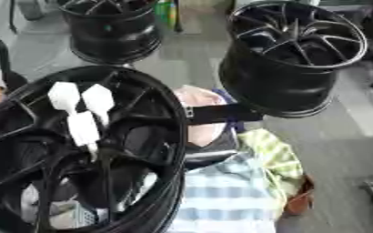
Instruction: Pull the pin out of the wheel hub.
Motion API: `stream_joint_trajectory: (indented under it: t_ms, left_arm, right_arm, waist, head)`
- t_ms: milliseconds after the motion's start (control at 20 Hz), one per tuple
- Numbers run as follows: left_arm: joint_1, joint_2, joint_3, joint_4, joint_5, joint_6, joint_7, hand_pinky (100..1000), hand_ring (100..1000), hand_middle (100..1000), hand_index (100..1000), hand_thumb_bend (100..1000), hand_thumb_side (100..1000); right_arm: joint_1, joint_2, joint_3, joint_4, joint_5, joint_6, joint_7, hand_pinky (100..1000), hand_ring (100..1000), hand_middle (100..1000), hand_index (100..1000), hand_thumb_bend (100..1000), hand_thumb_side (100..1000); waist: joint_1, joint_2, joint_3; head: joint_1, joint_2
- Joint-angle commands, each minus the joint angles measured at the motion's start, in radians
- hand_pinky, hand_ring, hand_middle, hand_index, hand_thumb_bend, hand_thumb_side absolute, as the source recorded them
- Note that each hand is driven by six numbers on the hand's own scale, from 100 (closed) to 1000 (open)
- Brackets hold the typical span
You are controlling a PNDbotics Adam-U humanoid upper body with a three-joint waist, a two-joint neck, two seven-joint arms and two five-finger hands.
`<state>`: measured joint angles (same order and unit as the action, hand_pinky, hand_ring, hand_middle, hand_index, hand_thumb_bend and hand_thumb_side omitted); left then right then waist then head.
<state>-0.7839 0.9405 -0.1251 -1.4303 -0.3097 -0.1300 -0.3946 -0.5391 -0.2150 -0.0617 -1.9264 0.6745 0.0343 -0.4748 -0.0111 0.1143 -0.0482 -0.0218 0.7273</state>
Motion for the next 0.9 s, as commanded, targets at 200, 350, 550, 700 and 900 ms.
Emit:
stream_joint_trajectory:
  t_ms: [200,350,550,700,900]
  left_arm:
    - [-0.028,0.025,0.012,-0.007,-0.006,-0.002,-0.005,810,730,632,795,218,344]
    - [-0.04,0.029,0.0,-0.007,-0.008,-0.013,-0.018,817,739,646,804,244,338]
    - [-0.072,0.039,-0.027,0.004,0.002,-0.076,-0.067,852,780,695,838,298,344]
    - [-0.107,0.041,-0.053,0.027,0.016,-0.162,-0.133,881,818,743,868,339,380]
    - [-0.145,0.037,-0.088,0.063,0.032,-0.273,-0.27,915,862,787,891,399,442]
  right_arm:
    - [-0.015,-0.009,-0.006,-0.007,-0.006,0.0,-0.002,747,740,681,830,100,605]
    - [-0.016,-0.01,-0.006,-0.004,-0.008,0.0,-0.002,747,740,681,830,100,606]
    - [-0.02,-0.013,-0.003,0.001,-0.01,0.0,0.0,747,740,681,830,100,607]
    - [-0.024,-0.015,-0.001,0.004,-0.012,-0.002,0.002,747,740,680,830,100,608]
    - [-0.029,-0.019,0.001,0.009,-0.016,-0.002,0.002,746,740,680,830,100,598]
  waist:
    - [0.003,-0.015,0.001]
    - [0.003,-0.014,0.002]
    - [0.003,-0.013,0.003]
    - [0.004,-0.01,0.004]
    - [0.006,-0.005,0.006]
  head:
    - [-0.001,-0.01]
    - [-0.002,-0.009]
    - [-0.001,-0.009]
    - [-0.003,-0.012]
    - [-0.008,-0.018]
